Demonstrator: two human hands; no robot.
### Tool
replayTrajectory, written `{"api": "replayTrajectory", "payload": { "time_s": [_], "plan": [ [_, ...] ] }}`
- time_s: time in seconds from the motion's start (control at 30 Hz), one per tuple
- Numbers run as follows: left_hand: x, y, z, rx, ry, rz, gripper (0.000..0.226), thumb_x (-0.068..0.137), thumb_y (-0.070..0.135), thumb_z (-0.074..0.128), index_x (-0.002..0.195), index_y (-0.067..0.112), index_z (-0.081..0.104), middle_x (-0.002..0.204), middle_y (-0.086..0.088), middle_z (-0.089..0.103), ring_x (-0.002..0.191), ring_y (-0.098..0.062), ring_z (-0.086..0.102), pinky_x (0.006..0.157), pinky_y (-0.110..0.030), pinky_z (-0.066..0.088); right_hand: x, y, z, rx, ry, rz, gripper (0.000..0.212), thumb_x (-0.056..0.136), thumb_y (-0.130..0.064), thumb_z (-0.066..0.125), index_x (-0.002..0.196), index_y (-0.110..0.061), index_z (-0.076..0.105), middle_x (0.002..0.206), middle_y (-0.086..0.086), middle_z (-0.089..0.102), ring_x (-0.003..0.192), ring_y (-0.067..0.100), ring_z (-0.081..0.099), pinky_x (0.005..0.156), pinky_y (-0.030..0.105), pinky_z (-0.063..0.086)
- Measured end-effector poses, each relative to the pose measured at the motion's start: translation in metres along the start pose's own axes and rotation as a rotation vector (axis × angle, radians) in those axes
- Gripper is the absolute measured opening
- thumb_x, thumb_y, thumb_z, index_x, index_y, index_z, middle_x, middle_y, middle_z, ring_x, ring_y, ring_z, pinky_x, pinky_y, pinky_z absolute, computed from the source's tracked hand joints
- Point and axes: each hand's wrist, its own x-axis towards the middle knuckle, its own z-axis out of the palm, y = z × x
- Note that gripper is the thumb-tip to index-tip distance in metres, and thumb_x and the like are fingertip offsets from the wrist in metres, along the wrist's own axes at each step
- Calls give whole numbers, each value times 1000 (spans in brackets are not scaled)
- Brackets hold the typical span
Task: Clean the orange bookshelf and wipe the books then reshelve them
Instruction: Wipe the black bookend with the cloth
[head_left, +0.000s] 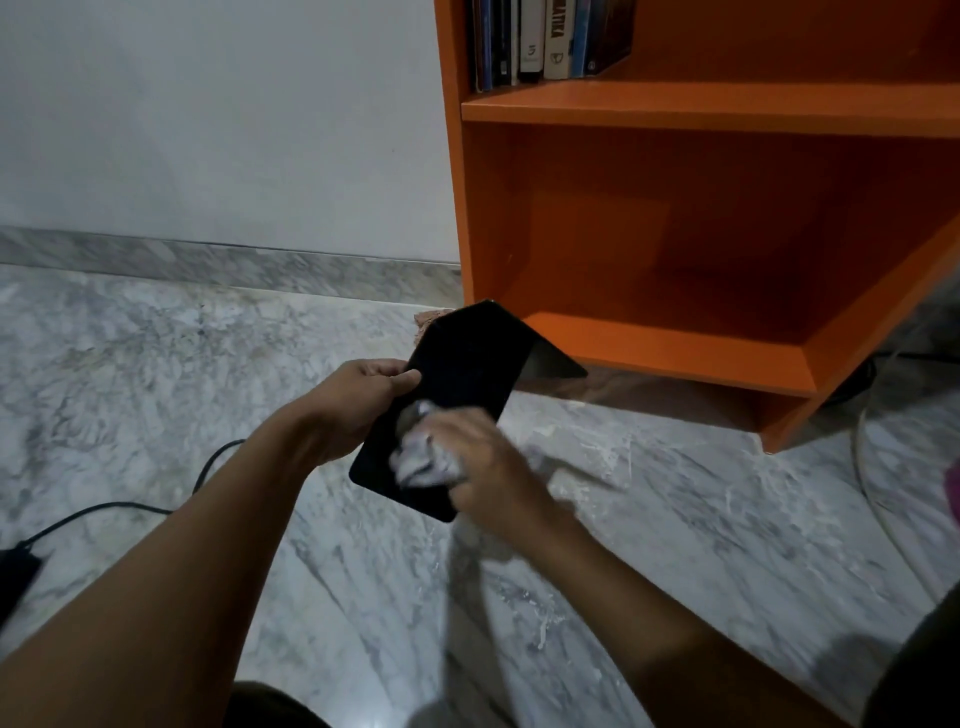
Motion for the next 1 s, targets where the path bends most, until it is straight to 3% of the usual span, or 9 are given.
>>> {"api": "replayTrajectory", "payload": {
  "time_s": [0.13, 0.3, 0.37, 0.43, 0.53, 0.6, 0.77, 0.87, 1.0],
  "plan": [
    [8, 0, 4, -30, 136, 54, 24, 101, 14, 49, 114, 10, 69, 106, -13, 73, 99, -26, 70, 87, -37, 56, -19, -20, 27, -17, -288, -189, 47, 66, 14, 53, 112, 7, 65, 112, 22, 61, 101, 36, 52, 86, 38, 45],
    [13, -5, 5, -117, 181, 53, 26, 100, 11, 50, 118, 2, 66, 104, -16, 72, 95, -26, 70, 82, -33, 58, -3, -21, 0, 4, -3, -254, 40, 74, 3, 55, 113, 4, 67, 110, 20, 62, 97, 33, 55, 88, 31, 43],
    [13, -7, 2, -127, 150, 32, 26, 100, 11, 50, 118, 1, 66, 102, -16, 73, 92, -27, 71, 79, -33, 57, 6, -12, -12, -21, 193, -136, 44, 71, 7, 62, 115, 2, 66, 114, 16, 61, 98, 30, 54, 87, 31, 43],
    [10, -6, 0, -114, 62, 9, 26, 101, 14, 49, 117, 5, 67, 104, -13, 74, 97, -26, 71, 82, -35, 56, 13, -2, -19, 0, 359, 135, 53, 71, 8, 58, 123, -4, 64, 121, 10, 58, 108, 25, 50, 89, 34, 45],
    [6, 1, 1, -86, -34, 23, 24, 102, 17, 48, 114, 10, 68, 104, -9, 75, 97, -22, 72, 83, -33, 56, 14, 12, -20, 1, 399, 433, 61, 77, 9, 52, 134, -13, 57, 128, 3, 52, 117, 21, 44, 95, 34, 43],
    [6, 2, 0, -64, 13, 59, 23, 101, 16, 49, 110, 11, 70, 104, -11, 75, 96, -24, 72, 84, -35, 57, 5, 17, -14, -46, 305, 324, 56, 74, 7, 51, 126, -8, 62, 124, 6, 55, 112, 22, 45, 91, 37, 45],
    [9, -7, -1, 26, 192, 144, 21, 101, 14, 51, 103, 14, 72, 101, -10, 74, 89, -20, 71, 80, -33, 56, -24, 4, 12, -12, -248, 12, 30, 72, -6, 66, 101, -10, 73, 102, 5, 64, 92, 23, 56, 74, 37, 51],
    [12, -6, 2, 78, 239, 211, 23, 101, 14, 51, 111, 8, 71, 99, -7, 74, 89, -17, 71, 75, -27, 55, -18, -6, 13, 9, -157, -57, 20, 72, -7, 68, 91, -9, 73, 93, 4, 65, 81, 23, 57, 67, 38, 50],
    [12, -8, 2, 86, 241, 200, 20, 100, 13, 52, 99, 15, 72, 94, -6, 74, 84, -17, 71, 75, -27, 56, 4, 4, -11, -3, 196, -17, 26, 75, -2, 63, 100, -3, 70, 100, 10, 62, 87, 26, 58, 73, 32, 46]
  ]
}}
